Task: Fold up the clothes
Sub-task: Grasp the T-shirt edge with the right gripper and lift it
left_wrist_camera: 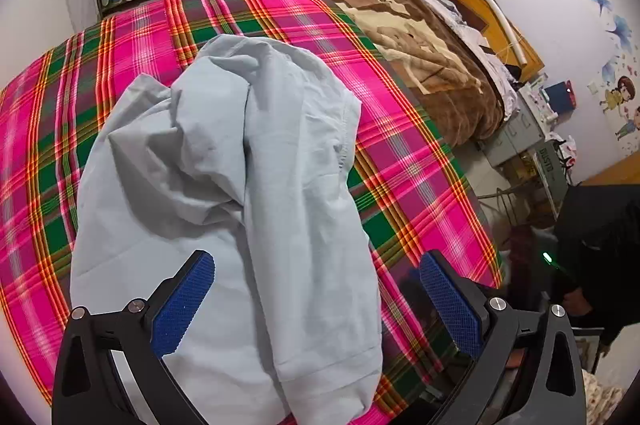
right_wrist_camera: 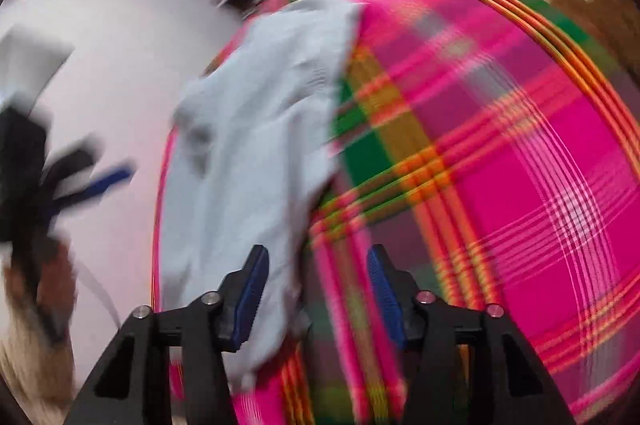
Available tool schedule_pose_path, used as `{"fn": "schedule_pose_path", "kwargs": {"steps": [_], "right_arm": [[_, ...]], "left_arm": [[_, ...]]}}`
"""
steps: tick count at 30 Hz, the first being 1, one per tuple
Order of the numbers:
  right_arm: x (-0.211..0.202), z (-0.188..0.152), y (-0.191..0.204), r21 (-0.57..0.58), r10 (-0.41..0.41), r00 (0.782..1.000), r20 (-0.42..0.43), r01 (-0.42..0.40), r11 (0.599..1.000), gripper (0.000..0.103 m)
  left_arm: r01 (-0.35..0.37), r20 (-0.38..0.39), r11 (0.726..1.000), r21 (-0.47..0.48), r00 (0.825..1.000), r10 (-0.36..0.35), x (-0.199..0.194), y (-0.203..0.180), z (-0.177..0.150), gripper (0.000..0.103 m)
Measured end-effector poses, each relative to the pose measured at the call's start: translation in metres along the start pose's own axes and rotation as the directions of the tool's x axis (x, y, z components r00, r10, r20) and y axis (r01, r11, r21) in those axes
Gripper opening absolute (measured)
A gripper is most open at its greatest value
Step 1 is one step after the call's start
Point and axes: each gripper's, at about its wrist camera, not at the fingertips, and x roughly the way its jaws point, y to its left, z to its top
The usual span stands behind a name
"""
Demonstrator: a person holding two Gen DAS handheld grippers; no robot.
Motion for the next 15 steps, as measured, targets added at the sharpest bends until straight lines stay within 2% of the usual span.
{"fn": "schedule_pose_path", "kwargs": {"steps": [2, 4, 11, 15], "right_arm": [[0.01, 0.011, -0.014, 0.064, -0.027, 0.999, 0.025, 0.026, 0.998, 0.041], [0.017, 0.018, -0.014, 0.057, -0.012, 0.999, 0.038, 0.01, 0.998, 0.038], [0.036, 0.042, 0.007, -0.043, 0.011, 1.0, -0.016, -0.012, 0.999, 0.038], [0.047, 0.044, 0.022, -0.165, -0.043, 0.998, -0.037, 0.037, 0.986, 0.029]], "left_arm": [[-0.011, -0.008, 1.0, -0.004, 1.0, 0.011, 0.004, -0.001, 0.003, 0.103], [-0.021, -0.016, 1.0, -0.007, 1.0, 0.021, 0.009, -0.001, 0.007, 0.103], [-0.061, -0.038, 0.997, -0.044, 0.998, 0.059, 0.022, 0.0, 0.024, 0.103], [-0.078, -0.04, 0.995, -0.059, 0.996, 0.076, 0.031, -0.005, 0.038, 0.103]]}}
